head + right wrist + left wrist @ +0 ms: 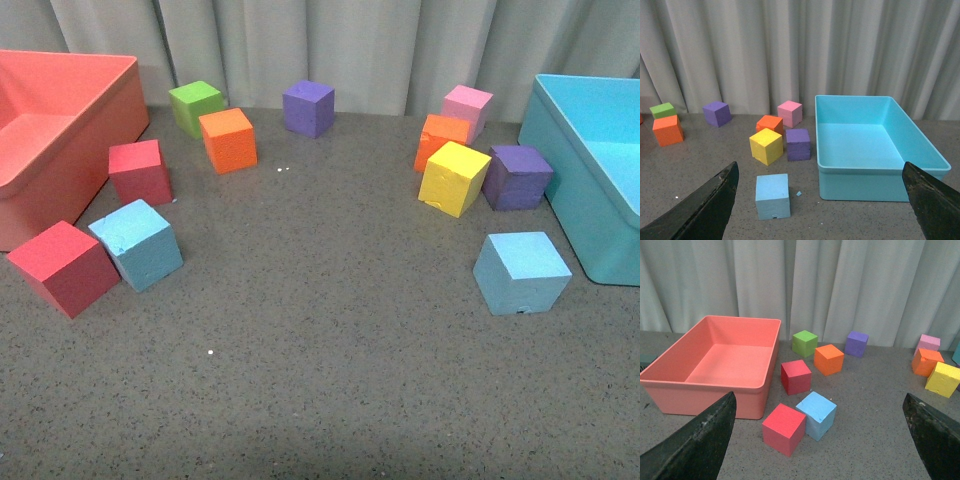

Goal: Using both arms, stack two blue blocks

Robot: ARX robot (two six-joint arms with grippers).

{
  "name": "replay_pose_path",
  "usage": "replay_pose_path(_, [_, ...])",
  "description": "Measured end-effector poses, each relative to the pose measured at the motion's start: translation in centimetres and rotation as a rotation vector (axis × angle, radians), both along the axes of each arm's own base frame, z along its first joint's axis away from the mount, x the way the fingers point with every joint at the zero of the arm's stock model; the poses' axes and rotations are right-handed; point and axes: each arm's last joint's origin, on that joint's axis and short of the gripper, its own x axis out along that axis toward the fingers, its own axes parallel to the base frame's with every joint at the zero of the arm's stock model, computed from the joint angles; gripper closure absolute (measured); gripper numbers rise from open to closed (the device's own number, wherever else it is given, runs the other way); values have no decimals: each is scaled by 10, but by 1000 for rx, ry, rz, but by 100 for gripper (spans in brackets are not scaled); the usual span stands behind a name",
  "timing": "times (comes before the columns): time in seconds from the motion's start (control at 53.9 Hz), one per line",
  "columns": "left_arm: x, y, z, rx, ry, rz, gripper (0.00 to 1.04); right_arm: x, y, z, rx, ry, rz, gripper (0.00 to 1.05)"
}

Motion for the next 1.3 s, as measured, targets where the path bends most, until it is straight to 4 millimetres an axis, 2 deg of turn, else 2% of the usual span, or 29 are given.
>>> replay_pose_path(1.299, [0,0,0,0,0,0,7,0,0,0,0,0,0,9])
